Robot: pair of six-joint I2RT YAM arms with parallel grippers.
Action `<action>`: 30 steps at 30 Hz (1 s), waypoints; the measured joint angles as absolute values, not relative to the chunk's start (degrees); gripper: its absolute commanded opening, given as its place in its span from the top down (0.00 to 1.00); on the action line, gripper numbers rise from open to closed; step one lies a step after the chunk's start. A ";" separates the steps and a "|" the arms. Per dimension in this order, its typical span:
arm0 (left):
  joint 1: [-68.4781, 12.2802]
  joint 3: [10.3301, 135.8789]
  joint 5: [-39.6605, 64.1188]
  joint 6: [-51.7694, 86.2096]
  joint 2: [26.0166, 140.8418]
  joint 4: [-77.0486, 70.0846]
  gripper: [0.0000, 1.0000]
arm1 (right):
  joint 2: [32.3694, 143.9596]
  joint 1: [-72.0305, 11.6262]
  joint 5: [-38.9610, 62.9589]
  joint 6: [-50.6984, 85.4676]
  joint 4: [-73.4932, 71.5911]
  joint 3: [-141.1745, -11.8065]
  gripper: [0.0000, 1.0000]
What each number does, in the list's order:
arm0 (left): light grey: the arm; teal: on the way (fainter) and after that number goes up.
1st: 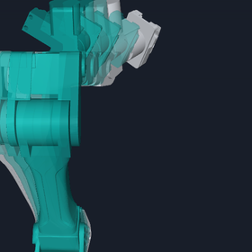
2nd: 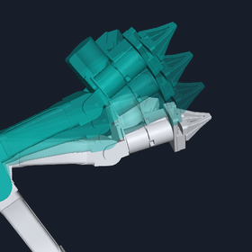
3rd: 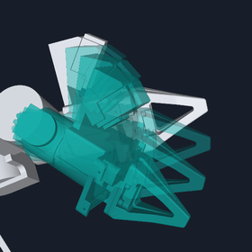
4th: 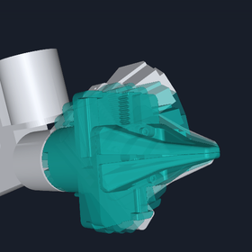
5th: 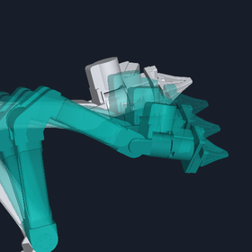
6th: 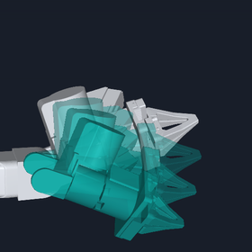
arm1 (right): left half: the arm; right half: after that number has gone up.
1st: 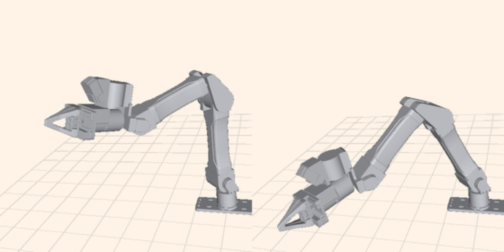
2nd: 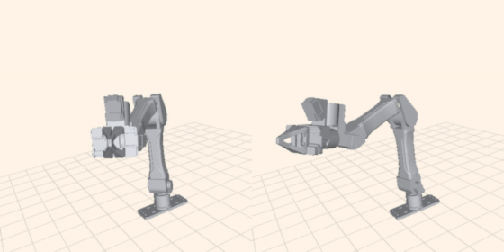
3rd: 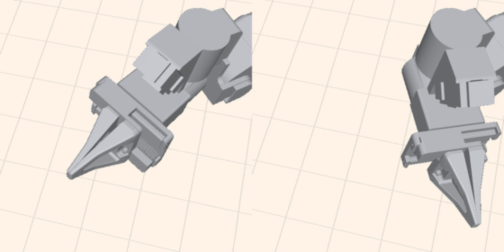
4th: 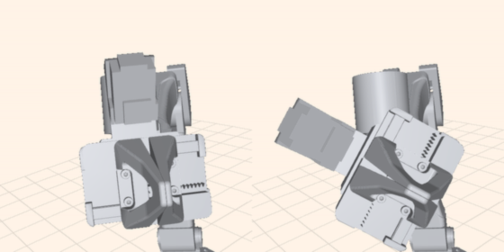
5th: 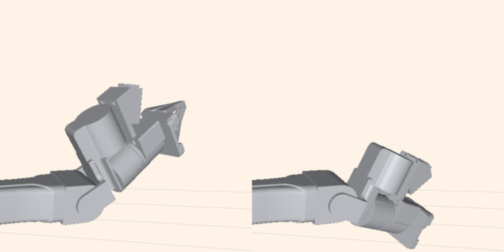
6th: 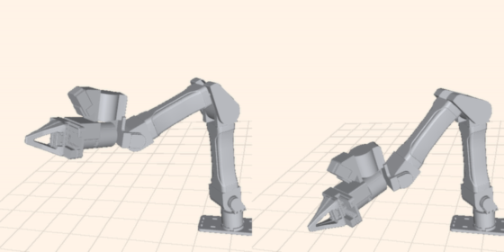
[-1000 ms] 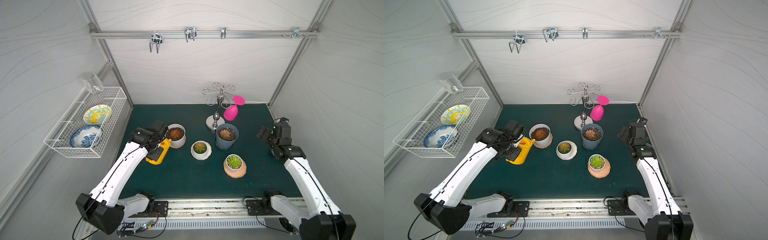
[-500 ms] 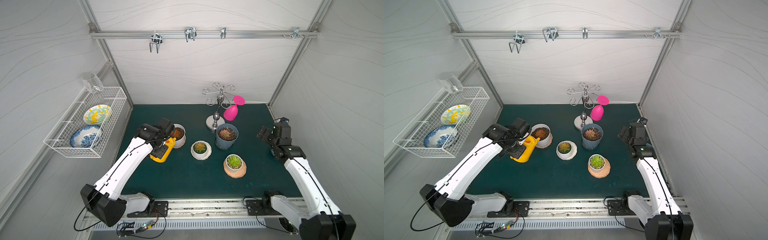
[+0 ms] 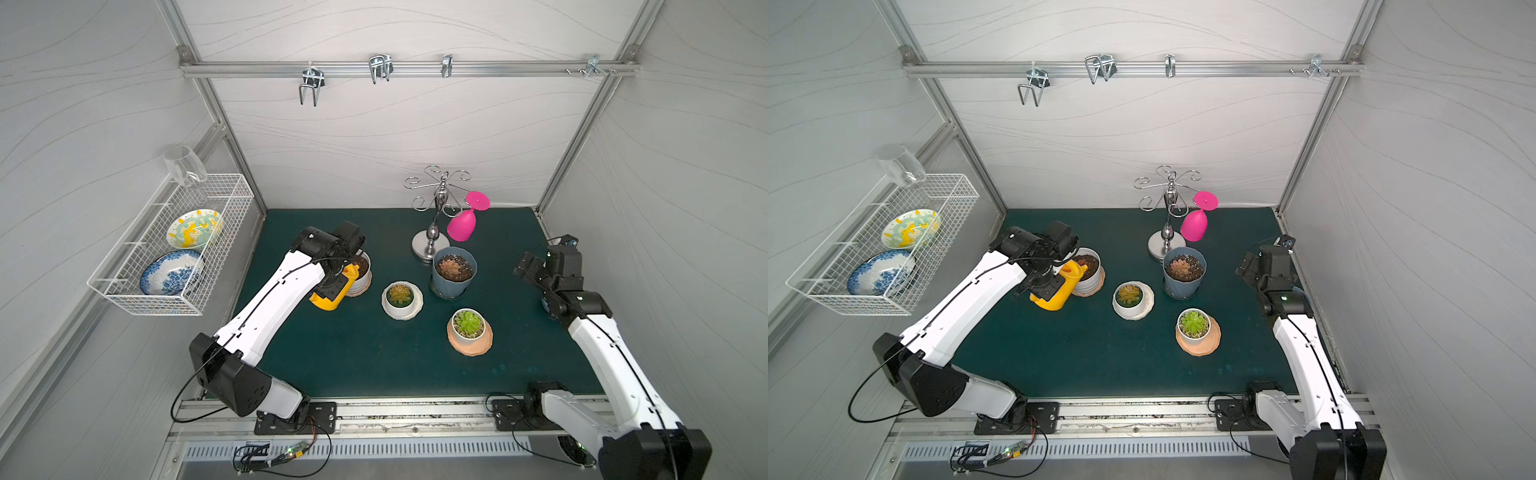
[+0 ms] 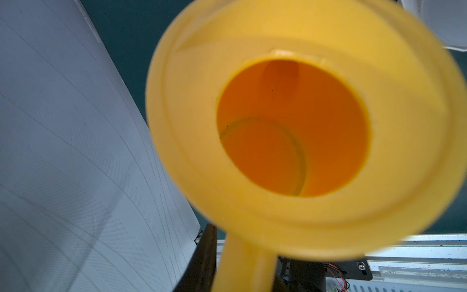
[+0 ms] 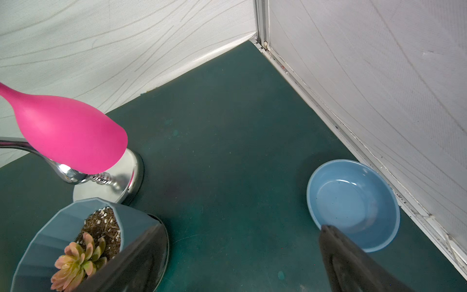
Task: Water the succulent around the soil edge
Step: Water the soil of the potted plant with water.
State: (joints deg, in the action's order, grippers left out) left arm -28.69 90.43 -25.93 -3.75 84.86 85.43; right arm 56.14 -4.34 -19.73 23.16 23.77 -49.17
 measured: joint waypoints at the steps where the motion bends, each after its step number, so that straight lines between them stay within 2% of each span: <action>1: -28.69 91.22 -26.22 -3.81 85.38 85.60 1.00 | 56.14 -4.34 -19.73 23.16 23.77 -49.17 0.01; 17: -28.34 98.76 -29.89 -4.45 91.48 87.42 1.00 | 56.62 -4.08 -19.73 23.18 23.62 -49.17 0.01; 30: -22.83 98.67 -29.39 -5.43 92.20 87.44 1.00 | 56.75 -3.99 -19.68 23.18 23.59 -49.17 0.01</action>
